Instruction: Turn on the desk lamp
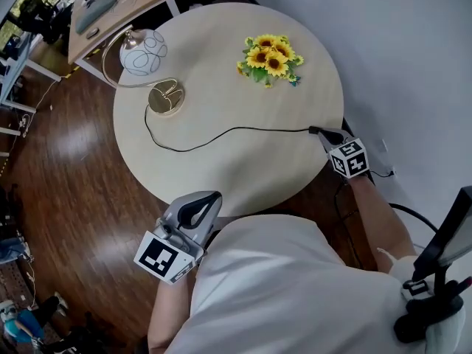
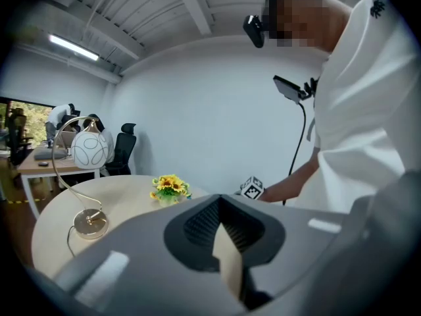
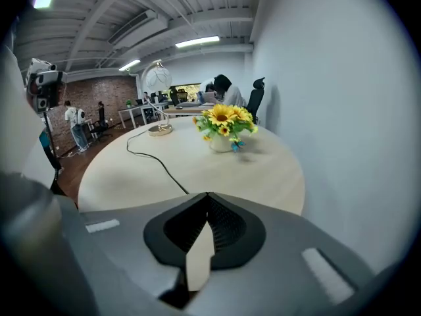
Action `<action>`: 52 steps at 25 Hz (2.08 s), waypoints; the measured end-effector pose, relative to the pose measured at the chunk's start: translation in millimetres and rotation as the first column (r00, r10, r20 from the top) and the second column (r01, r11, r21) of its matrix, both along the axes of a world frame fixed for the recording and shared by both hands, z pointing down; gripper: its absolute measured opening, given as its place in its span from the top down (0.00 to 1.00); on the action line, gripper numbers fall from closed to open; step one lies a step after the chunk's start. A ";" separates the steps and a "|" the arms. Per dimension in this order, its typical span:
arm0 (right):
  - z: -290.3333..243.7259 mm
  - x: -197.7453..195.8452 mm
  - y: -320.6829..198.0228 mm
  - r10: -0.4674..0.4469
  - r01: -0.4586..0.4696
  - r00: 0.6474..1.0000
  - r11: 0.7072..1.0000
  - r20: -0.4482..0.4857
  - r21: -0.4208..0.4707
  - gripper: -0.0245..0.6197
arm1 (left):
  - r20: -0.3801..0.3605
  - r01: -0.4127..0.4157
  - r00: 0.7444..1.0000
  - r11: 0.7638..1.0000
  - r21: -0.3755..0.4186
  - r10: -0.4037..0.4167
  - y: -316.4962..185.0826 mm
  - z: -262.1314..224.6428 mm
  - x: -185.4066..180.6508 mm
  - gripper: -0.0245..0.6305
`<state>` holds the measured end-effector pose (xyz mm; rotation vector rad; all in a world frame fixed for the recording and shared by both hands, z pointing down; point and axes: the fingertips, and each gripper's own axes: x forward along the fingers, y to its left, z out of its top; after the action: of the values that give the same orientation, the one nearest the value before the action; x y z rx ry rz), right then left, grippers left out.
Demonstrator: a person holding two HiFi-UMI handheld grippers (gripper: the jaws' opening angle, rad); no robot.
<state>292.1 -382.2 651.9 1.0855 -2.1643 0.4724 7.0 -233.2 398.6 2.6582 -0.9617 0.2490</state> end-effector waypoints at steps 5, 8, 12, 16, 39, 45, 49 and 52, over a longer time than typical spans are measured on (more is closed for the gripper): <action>46.2 33.2 -14.8 -0.007 0.000 0.996 0.997 -0.086 -0.082 0.96 | 0.006 0.031 0.999 0.999 -0.025 -0.031 -13.9 6.8 8.3 0.93; 66.3 39.6 -21.4 -0.035 0.021 0.993 0.992 -0.115 -0.122 0.96 | 0.016 0.047 0.999 0.998 -0.039 -0.046 -24.0 10.1 12.6 0.93; 77.0 33.9 -25.7 -0.077 0.059 0.989 0.988 -0.126 -0.144 0.96 | 0.021 0.059 0.998 0.997 -0.046 -0.058 -28.3 12.0 16.6 0.93; 84.9 29.9 -29.9 -0.113 0.090 0.983 0.983 -0.143 -0.161 0.96 | 0.026 0.061 0.998 0.997 -0.052 -0.060 -33.2 12.9 22.1 0.93; 90.0 35.8 -27.8 -0.075 0.048 0.984 0.985 -0.162 -0.163 0.96 | 0.037 0.057 0.998 0.997 -0.058 -0.055 -32.9 18.0 14.6 0.93; 55.2 12.0 -22.8 -0.049 0.039 0.993 0.995 -0.104 -0.094 0.96 | 0.018 0.047 0.999 0.998 -0.039 -0.046 -28.7 13.4 6.0 0.93; 22.4 -18.4 -3.9 -0.050 0.048 0.998 0.998 -0.043 -0.032 0.96 | 0.019 0.011 1.000 1.000 -0.020 -0.011 -13.5 17.6 -3.8 0.93; -2.1 -45.1 18.1 -0.068 0.068 0.998 0.998 -0.007 0.009 0.96 | -0.002 -0.008 1.000 1.000 -0.008 0.008 -1.3 10.2 -12.0 0.93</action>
<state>247.0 -364.1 649.8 1.0128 -2.1915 0.4278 -5.0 -234.5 408.8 2.6555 -0.9475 0.2511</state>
